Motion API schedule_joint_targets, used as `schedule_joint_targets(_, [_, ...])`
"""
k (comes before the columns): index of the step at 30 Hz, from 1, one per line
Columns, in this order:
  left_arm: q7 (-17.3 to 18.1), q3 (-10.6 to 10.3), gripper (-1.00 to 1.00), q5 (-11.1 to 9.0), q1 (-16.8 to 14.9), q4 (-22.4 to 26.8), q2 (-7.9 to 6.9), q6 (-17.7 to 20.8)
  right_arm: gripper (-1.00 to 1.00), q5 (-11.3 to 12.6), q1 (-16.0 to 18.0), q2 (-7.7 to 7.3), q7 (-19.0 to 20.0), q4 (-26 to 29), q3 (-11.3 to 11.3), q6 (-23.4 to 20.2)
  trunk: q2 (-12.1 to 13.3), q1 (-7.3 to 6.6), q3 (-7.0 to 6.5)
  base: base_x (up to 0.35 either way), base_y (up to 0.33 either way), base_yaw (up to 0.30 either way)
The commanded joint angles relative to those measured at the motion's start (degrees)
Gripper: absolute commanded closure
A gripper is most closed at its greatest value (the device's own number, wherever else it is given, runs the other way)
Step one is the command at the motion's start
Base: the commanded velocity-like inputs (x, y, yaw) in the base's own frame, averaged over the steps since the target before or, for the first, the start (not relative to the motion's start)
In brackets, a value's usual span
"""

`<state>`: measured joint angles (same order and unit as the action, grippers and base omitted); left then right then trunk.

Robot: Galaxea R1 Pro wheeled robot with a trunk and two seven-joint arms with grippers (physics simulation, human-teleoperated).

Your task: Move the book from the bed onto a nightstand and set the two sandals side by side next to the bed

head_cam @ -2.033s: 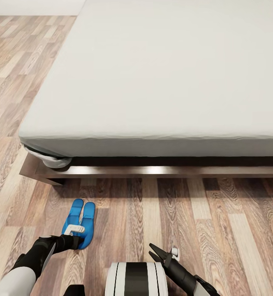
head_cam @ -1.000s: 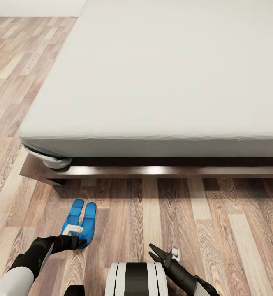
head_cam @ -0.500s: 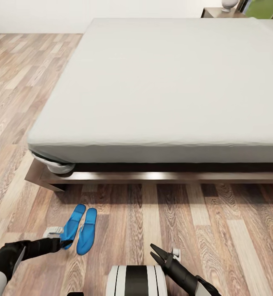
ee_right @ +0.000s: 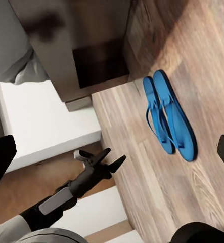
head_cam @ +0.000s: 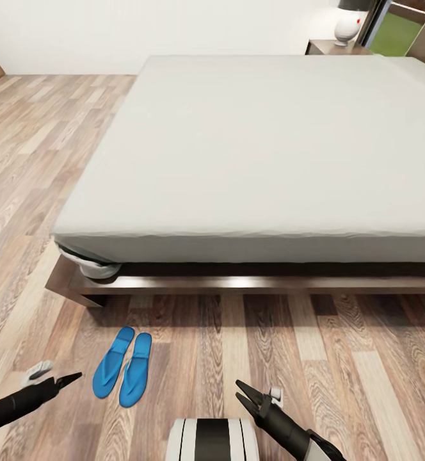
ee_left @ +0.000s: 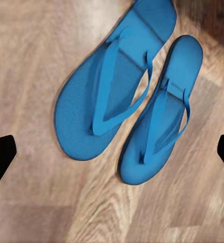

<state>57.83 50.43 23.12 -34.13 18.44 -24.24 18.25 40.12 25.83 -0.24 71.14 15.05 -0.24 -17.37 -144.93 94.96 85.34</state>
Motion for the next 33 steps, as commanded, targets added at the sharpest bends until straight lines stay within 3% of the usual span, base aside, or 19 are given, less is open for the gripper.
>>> schedule_joint_targets(1, [0.41, 1.67, -1.00, 0.39, 0.00, -0.27, -0.18, 0.61, -1.00, 0.19, 0.01, -0.01, 0.13, -0.01, -0.01, -0.59, 0.00, -0.03, -0.20, 0.000, 0.000, 0.000])
schedule_joint_targets(5, [0.54, 4.84, -1.00, 0.50, 0.12, -1.01, -0.38, 0.61, -1.00, 0.16, 0.01, -0.05, 0.08, -0.05, -0.02, -0.57, 0.06, -0.14, -1.08, 0.000, 0.000, 0.000])
schedule_joint_targets(12, [0.46, 6.74, -1.00, 0.82, 0.24, -1.58, 1.37, 0.46, -1.00, 0.13, 0.01, -0.60, -0.44, -0.14, -0.03, -0.56, 0.15, -0.32, -2.63, 0.000, 0.000, 0.000])
schedule_joint_targets(22, [0.38, 6.92, -1.00, 1.23, 0.28, -2.24, 2.40, 0.44, -1.00, 0.21, 0.01, -1.04, -3.39, -0.19, -0.11, -0.46, 0.28, -0.57, -4.85, 0.000, 0.000, 0.000])
schedule_joint_targets(33, [0.41, 6.91, -1.00, 5.74, 0.29, -3.54, 2.84, 0.00, -1.00, 0.22, 0.01, -1.13, -5.85, -0.20, -0.18, -0.45, 0.43, -0.86, -7.29, 0.000, 0.000, 0.000])
